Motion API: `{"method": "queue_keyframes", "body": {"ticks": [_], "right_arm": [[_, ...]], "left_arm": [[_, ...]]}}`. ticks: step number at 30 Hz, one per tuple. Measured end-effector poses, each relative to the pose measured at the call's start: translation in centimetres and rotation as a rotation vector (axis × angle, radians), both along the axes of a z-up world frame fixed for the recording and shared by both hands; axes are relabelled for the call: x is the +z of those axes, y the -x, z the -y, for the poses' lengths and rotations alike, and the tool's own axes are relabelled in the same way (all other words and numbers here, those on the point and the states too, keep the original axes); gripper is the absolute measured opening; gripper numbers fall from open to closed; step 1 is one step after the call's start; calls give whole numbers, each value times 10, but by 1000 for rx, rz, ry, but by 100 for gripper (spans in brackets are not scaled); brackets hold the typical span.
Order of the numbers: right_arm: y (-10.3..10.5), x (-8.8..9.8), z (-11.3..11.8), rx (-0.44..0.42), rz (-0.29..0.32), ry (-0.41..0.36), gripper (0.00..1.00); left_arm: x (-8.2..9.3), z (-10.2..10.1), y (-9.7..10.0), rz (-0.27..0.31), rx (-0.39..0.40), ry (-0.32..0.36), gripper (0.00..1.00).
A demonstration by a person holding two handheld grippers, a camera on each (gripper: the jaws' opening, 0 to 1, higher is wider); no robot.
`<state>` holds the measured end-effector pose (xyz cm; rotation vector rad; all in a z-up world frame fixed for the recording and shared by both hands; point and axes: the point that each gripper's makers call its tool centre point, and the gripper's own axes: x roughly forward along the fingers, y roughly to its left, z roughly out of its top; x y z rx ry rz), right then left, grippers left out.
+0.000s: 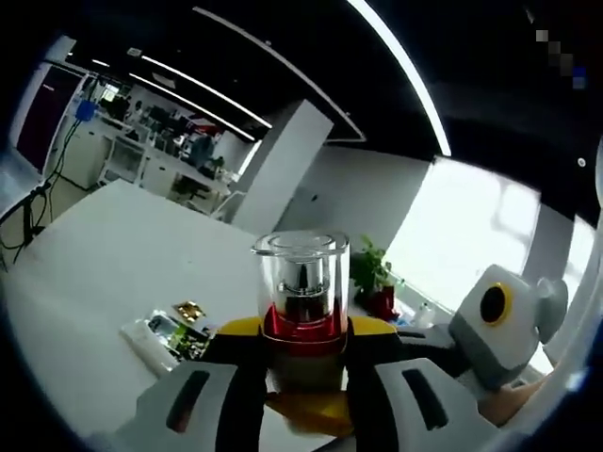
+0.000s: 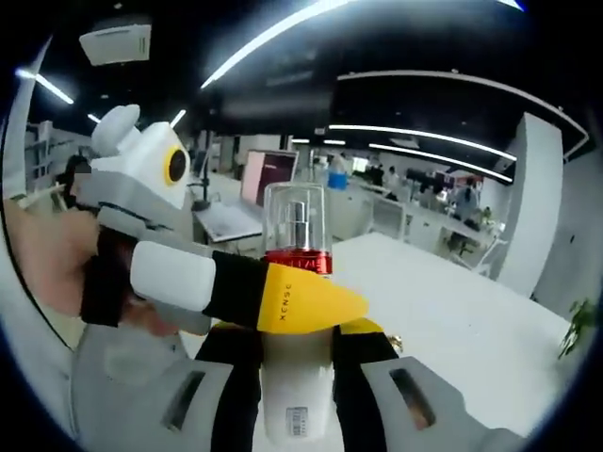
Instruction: Arrange the skincare products in the storage area until every visible bottle or jar stands upright without overlapping.
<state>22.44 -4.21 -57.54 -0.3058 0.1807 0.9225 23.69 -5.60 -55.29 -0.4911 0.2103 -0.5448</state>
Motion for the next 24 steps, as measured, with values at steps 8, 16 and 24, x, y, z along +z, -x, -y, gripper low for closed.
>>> {"method": "queue_keyframes", "body": {"ticks": [8,16,24], "right_arm": [[9,28,-10,60,-8,-136,29],[27,61,-8,222,-273,-357,32],[58,81,6,519,-425,-367,28]], "left_arm": [[24,-9,1,39,-117,59,26],[59,2,22,155,-419,105,25],[93,16,50,214,-697,206,25]]}}
